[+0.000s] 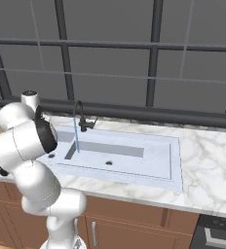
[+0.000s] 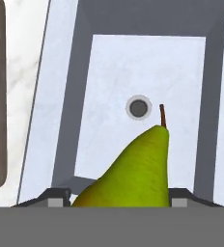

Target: Pick the pear from the sink and place it on the cutting board to airdry. Then turn off the sink faucet.

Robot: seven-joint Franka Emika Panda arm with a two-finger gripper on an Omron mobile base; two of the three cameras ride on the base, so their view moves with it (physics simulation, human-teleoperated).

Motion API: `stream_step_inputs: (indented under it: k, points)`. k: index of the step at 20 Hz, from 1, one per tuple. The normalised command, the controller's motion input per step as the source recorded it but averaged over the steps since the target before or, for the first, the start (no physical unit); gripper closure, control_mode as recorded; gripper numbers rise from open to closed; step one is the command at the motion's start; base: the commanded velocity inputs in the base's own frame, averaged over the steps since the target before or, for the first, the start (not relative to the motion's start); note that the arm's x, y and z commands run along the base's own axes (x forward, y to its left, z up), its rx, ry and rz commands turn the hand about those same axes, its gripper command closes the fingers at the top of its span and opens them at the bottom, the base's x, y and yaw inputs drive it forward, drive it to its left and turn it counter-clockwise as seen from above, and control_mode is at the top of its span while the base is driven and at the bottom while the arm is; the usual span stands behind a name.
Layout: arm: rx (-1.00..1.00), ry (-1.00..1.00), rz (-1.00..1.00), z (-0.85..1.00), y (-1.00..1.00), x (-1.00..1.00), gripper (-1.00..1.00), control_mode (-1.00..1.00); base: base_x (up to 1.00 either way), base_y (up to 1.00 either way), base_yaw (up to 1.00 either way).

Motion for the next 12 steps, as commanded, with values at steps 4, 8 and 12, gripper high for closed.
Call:
stream_step_inputs:
  k: [4, 8, 12]
  points:
    - [0.01, 0.00, 0.01, 0.66, 0.00, -0.47, 1.00, -1.00, 0.00, 0.00, 0.00]
    - [0.04, -0.01, 0.06, 0.54, 0.00, -0.43, 1.00, -1.00, 0.00, 0.00, 0.00]
    - [0.02, -0.06, 0.10, 0.41, 0.08, -0.36, 1.00, -1.00, 0.00, 0.00, 0.00]
